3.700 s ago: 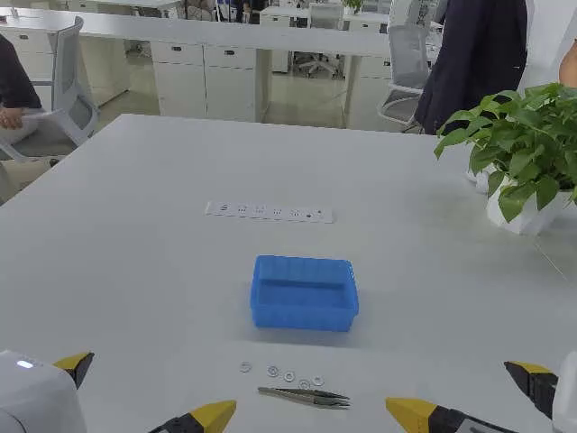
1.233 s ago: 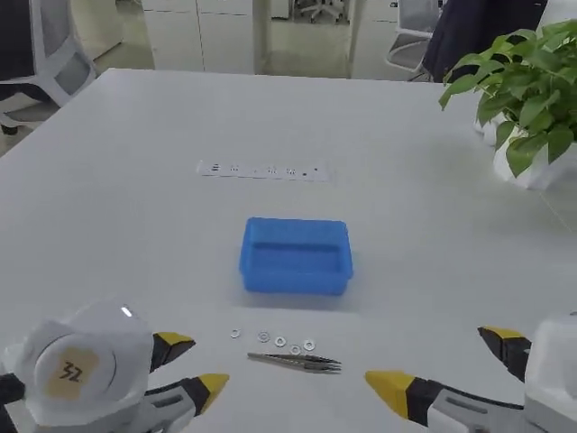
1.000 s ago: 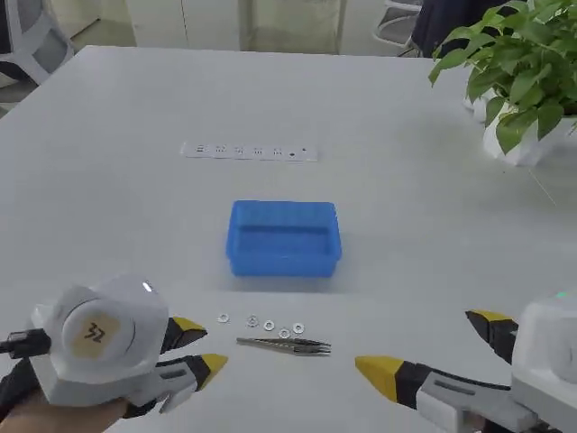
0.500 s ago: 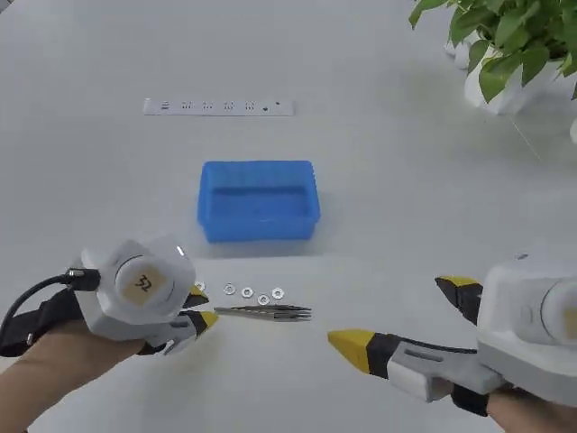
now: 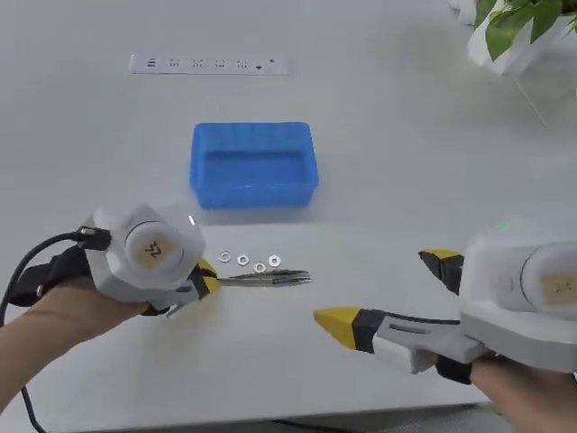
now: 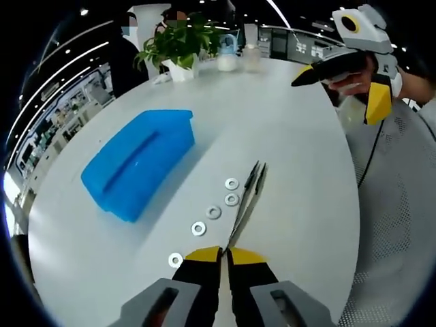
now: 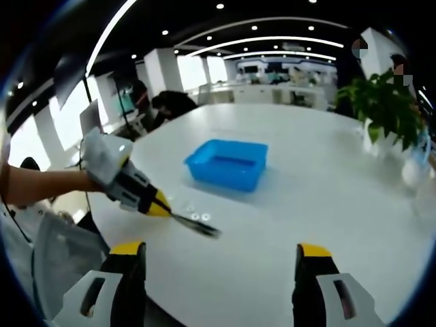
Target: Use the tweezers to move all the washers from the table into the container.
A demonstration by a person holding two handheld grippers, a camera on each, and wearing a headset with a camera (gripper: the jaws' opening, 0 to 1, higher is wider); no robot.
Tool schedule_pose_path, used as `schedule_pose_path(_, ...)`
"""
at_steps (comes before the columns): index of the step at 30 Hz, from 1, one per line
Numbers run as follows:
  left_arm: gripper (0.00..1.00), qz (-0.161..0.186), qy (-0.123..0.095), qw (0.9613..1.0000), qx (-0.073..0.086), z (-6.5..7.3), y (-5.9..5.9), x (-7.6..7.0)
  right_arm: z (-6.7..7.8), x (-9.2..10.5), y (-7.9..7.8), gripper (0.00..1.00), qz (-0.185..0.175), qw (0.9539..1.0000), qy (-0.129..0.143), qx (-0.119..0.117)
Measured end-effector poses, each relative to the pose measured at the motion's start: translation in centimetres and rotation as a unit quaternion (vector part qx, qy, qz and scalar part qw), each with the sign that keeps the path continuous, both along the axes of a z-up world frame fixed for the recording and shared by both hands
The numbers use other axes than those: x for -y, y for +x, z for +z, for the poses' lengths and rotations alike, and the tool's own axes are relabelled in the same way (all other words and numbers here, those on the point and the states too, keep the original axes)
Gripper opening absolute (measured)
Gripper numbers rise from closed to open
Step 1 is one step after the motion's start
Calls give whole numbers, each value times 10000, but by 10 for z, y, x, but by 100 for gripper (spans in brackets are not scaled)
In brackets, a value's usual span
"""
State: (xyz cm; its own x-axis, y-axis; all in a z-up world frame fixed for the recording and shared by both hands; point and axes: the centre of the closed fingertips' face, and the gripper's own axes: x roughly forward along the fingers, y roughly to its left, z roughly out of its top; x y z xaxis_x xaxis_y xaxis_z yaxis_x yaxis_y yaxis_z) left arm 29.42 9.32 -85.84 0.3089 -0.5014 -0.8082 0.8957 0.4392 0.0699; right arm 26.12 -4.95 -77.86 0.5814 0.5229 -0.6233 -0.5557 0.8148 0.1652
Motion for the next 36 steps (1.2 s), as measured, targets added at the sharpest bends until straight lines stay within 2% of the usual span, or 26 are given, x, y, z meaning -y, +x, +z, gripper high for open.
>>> schedule_pose_path(1, 0, -136, 3, 9999, 0, 2, -4, 2, 0, -2, 0, 89, 27, 10000, 2, 4)
schedule_pose_path(4, 0, -252, -82, 9996, 7, 9, -9, 5, 1, -8, 0, 89, 130, 9999, 1, 16)
schedule_pose_path(7, 0, -391, -72, 9991, 130, 15, -13, 6, 4, -14, 2, 89, 231, 9997, 64, 72)
schedule_pose_path(9, 0, -439, -94, 9989, 155, 22, -17, 7, 6, -20, 3, 88, 329, 9994, 101, 98)
schedule_pose_path(12, 0, -476, -198, 9984, 251, 38, -21, 12, 8, -27, 3, 85, 505, 9986, 75, 134)
schedule_pose_path(15, 0, -549, -211, 9974, 419, 56, -25, 17, 10, -42, -3, 81, 953, 9951, 183, 162)
schedule_pose_path(16, 0, -553, -211, 9973, 438, 60, -26, 18, 10, -50, -8, 75, 1245, 9919, 227, 79)
schedule_pose_path(19, 0, -530, -242, 9972, 467, 75, -30, 22, 8, -63, -13, 59, 1662, 9859, 219, -4)
schedule_pose_path(21, 0, -585, -294, 9961, 597, 85, -32, 28, 4, -69, -12, 53, 1871, 9823, 81, 27)
schedule_pose_path(24, 0, -620, -337, 9954, 648, 96, -36, 33, -5, -77, -14, 42, 2273, 9736, -203, -7)
schedule_pose_path(26, 0, -608, -338, 9957, 616, 101, -39, 35, -10, -84, -14, 35, 2517, 9670, -392, 89)
schedule_pose_path(28, 0, -620, -361, 9956, 601, 104, -41, 37, -12, -92, -14, 33, 2636, 9636, -415, 156)
schedule_pose_path(29, 0, -628, -376, 9955, 595, 106, -43, 37, -14, -97, -15, 31, 2795, 9587, -498, 181)
schedule_pose_path(30, 0, -640, -385, 9954, 592, 107, -44, 38, -13, -100, -14, 29, 2860, 9563, -543, 271)
schedule_pose_path(31, 0, -658, -397, 9953, 589, 108, -45, 39, -12, -107, -14, 24, 3023, 9507, -562, 415)
schedule_pose_path(32, 0, -672, -406, 9952, 587, 109, -46, 40, -12, -110, -15, 20, 3120, 9470, -624, 444)
schedule_pose_path(34, 0, -715, -458, 9946, 589, 113, -46, 43, -12, -116, -13, 13, 3310, 9380, -797, 647)
schedule_pose_path(36, 0, -803, -463, 9938, 612, 116, -47, 45, -12, -122, -13, 11, 3372, 9354, -806, 691)
